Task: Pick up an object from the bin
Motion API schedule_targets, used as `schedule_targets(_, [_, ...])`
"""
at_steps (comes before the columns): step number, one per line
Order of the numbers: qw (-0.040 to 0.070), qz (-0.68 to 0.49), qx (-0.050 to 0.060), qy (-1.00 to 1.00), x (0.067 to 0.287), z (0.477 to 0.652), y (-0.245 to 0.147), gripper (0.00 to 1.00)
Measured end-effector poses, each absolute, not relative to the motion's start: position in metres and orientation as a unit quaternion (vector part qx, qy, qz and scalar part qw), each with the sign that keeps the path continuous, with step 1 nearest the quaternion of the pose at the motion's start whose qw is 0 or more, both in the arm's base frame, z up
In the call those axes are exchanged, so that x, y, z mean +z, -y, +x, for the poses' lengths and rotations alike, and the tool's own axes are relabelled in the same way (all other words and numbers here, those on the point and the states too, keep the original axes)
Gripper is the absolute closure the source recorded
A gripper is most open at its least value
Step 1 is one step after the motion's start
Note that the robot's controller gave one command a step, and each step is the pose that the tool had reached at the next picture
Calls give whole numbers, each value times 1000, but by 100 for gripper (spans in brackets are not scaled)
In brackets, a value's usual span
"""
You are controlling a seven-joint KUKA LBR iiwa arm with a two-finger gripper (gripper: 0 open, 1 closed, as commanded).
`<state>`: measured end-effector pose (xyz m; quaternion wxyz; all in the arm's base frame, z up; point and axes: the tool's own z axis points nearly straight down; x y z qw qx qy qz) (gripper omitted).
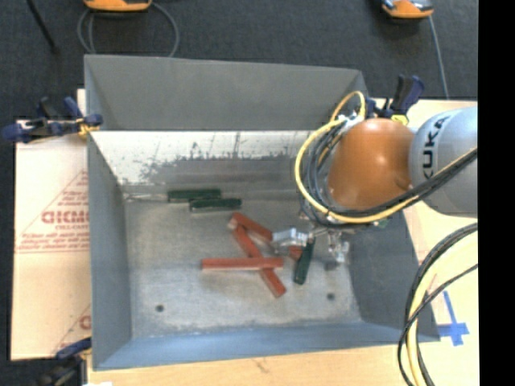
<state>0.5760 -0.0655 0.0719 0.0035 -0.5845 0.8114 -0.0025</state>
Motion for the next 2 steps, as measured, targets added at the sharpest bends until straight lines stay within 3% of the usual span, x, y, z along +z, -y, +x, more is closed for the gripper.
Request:
schedule_targets(1, [4,-611,-3,-792,72,579,41,0])
schedule_targets(2, [2,-610,-2,-793,73,579,42,100])
